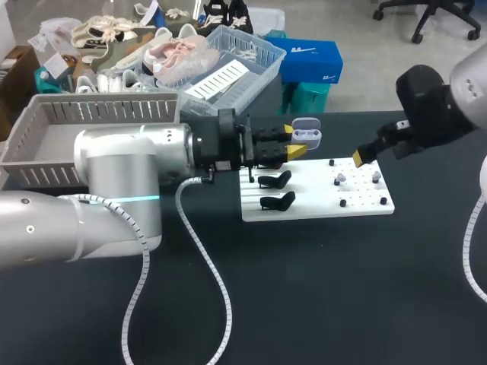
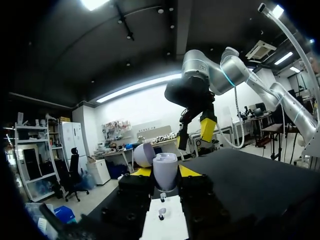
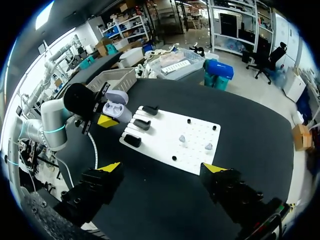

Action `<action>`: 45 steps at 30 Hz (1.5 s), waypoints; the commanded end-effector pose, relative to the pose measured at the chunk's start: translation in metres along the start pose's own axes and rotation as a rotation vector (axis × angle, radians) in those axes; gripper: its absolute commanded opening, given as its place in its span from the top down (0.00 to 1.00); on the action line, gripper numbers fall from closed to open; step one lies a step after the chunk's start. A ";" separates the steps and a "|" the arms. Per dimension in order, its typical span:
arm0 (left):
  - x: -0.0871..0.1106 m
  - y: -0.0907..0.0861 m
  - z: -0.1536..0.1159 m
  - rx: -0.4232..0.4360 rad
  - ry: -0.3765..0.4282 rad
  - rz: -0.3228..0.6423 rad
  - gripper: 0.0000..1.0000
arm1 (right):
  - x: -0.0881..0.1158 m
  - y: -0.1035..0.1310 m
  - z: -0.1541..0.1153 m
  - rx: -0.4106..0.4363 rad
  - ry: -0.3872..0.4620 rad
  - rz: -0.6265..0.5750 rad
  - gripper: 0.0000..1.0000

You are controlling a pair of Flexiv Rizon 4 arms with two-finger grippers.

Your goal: Pick up each earbud case from the left stands, insert the matching earbuds, close the lid, and place the case in the box.

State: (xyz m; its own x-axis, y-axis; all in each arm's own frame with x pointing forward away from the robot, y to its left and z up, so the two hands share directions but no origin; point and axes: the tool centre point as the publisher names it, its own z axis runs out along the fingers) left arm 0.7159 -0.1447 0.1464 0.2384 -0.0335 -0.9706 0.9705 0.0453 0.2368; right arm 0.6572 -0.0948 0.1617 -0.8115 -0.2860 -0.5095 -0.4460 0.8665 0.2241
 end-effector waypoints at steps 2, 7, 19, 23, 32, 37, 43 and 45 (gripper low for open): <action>0.011 0.002 0.002 -0.009 -0.018 0.010 1.00 | 0.002 0.001 -0.001 0.055 0.009 0.014 0.00; 0.015 0.001 0.003 -0.014 -0.015 0.009 1.00 | 0.002 -0.002 -0.001 0.053 0.020 0.018 0.00; 0.018 0.002 0.003 -0.032 0.001 0.003 1.00 | 0.006 -0.011 0.009 0.090 0.072 0.023 0.00; 0.018 0.002 0.003 -0.032 0.001 0.003 1.00 | 0.008 -0.021 0.017 0.129 0.115 0.021 0.00; 0.018 0.002 0.003 -0.032 0.001 0.003 1.00 | 0.010 -0.041 0.029 0.298 0.170 -0.034 0.00; 0.018 0.002 0.003 -0.032 0.001 0.003 1.00 | 0.012 -0.048 0.033 0.354 0.134 -0.085 0.00; 0.018 0.002 0.003 -0.032 0.001 0.003 1.00 | 0.026 -0.057 0.036 0.394 0.072 -0.123 0.00; 0.018 0.002 0.003 -0.032 0.001 0.003 1.00 | 0.031 -0.061 0.040 0.407 0.068 -0.127 0.00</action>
State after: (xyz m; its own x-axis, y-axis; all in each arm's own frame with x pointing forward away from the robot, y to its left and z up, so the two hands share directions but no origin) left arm 0.7229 -0.1481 0.1295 0.2396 -0.0318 -0.9703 0.9688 0.0731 0.2369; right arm 0.6831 -0.1360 0.1087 -0.8261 -0.4204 -0.3752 -0.3948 0.9070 -0.1469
